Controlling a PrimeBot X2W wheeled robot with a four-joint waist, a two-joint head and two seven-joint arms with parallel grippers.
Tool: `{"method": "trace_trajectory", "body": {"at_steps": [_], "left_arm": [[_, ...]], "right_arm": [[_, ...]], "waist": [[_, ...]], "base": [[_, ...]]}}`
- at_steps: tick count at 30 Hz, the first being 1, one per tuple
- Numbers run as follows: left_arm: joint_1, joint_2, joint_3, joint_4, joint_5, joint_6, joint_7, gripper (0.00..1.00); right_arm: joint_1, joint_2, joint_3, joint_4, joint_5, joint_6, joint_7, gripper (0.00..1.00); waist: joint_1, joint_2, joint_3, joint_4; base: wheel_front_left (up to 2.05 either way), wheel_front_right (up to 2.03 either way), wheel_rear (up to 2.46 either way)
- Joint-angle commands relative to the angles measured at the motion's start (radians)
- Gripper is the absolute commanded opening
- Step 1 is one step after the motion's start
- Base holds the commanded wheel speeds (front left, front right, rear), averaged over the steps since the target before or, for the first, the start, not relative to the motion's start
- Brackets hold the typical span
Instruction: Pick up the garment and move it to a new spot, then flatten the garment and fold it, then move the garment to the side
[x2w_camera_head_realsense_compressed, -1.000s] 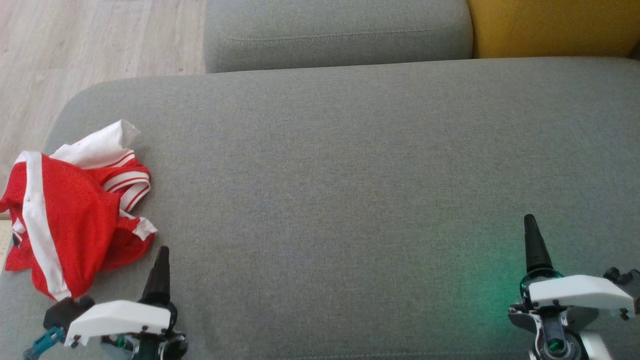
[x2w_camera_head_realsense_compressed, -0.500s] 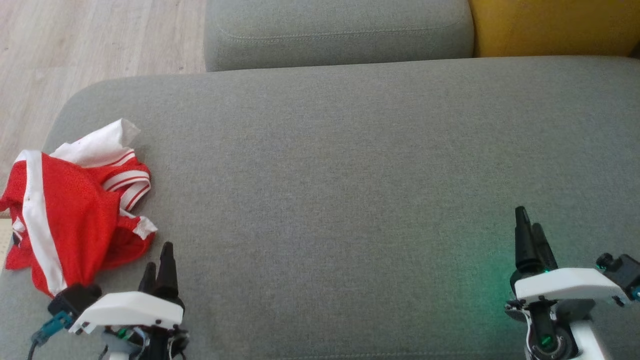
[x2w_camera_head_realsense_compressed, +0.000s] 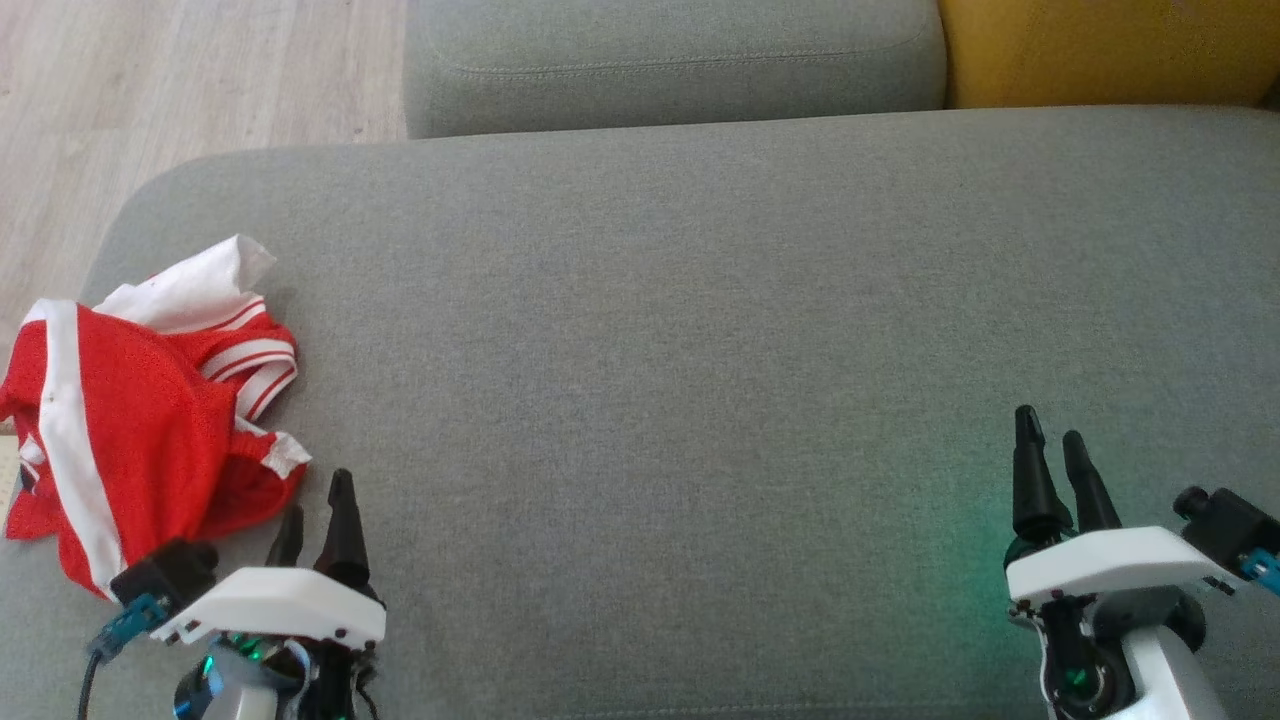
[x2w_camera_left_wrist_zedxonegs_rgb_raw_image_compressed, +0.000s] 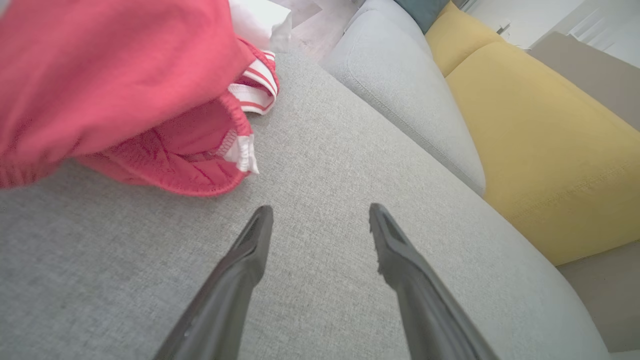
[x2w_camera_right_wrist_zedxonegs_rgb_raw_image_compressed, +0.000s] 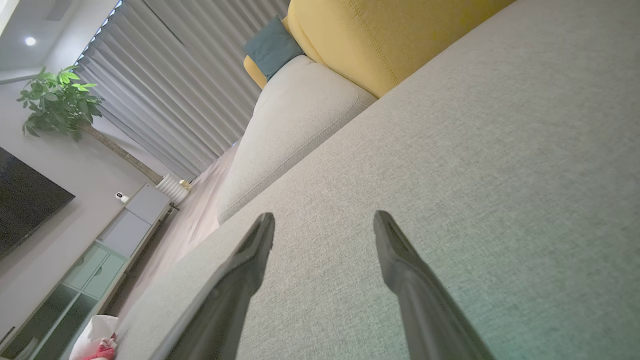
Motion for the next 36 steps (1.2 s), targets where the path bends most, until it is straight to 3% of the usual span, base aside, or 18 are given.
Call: {"method": "trace_trajectory", "body": {"at_steps": [1, 36], "left_arm": [[-0.054, 0.024, 0.014, -0.036, 0.028, 0.009, -0.013, 1.0], [-0.071, 0.051, -0.053, -0.007, 0.454, 0.118, -0.115, 1.0]], "right_arm": [[-0.065, -0.013, 0.018, -0.028, -0.03, -0.001, -0.015, 1.0], [-0.095, 0.0, 0.003, 0.018, -0.532, -0.001, -0.119, 1.0]], "waist": [[0.0, 0.0, 0.0, 0.0], [0.0, 0.0, -0.003, -0.006]], "base": [[0.0, 0.0, 0.0], [0.0, 0.0, 0.0]]}}
